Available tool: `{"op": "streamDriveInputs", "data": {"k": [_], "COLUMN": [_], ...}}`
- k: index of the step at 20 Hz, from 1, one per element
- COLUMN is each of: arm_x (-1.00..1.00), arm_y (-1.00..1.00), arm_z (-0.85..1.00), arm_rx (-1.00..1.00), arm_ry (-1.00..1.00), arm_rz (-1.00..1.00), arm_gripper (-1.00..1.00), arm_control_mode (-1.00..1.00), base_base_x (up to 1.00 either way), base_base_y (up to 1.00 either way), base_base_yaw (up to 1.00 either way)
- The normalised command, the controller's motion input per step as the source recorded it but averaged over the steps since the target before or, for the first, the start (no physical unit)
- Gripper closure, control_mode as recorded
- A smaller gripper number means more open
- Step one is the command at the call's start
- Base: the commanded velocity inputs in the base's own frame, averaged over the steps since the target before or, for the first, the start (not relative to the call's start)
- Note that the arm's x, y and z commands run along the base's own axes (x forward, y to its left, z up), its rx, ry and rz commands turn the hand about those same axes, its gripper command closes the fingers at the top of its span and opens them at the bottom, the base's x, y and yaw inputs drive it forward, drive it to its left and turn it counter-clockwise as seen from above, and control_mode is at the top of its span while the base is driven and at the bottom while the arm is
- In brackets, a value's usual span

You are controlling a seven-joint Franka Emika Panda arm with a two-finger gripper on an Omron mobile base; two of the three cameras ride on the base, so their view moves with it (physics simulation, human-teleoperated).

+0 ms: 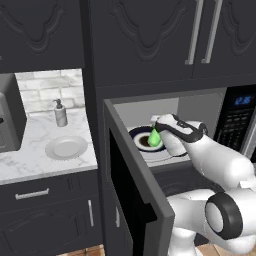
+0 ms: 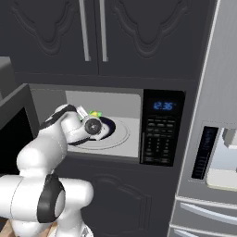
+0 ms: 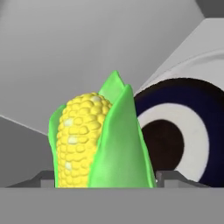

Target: Pick the corn from the counter and place it in the microwave.

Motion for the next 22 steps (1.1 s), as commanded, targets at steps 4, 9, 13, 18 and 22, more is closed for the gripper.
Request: {"op": "streamDriveInputs", "data": {"k": [4,9,13,18,22], "arm_x": [0.23,0.07,0.33,0.23,0.05], "arm_y": [0.05,0.00,0.00,0.00,0.00], "arm_z": [-0.42,-0.48,-0.05,0.00,-0.09], "arm_rx": [0.00,0.00,0.00,0.00,0.00], "arm_ry": [0.00,0.00,0.00,0.00,0.00], "arm_rz": [-0.04,-0.04,-0.04,-0.04,-0.04], "arm_gripper": [1.00,1.00,1.00,1.00,1.00], "arm_control_mode": [-1.00,-1.00,-1.00,-1.00,-1.00], "base_base_x": [0.00,0.00,0.00,0.00,0.00], "base_base_y": [0.00,0.00,0.00,0.00,0.00], "base_base_yaw": [0.00,0.00,0.00,0.00,0.00]}}
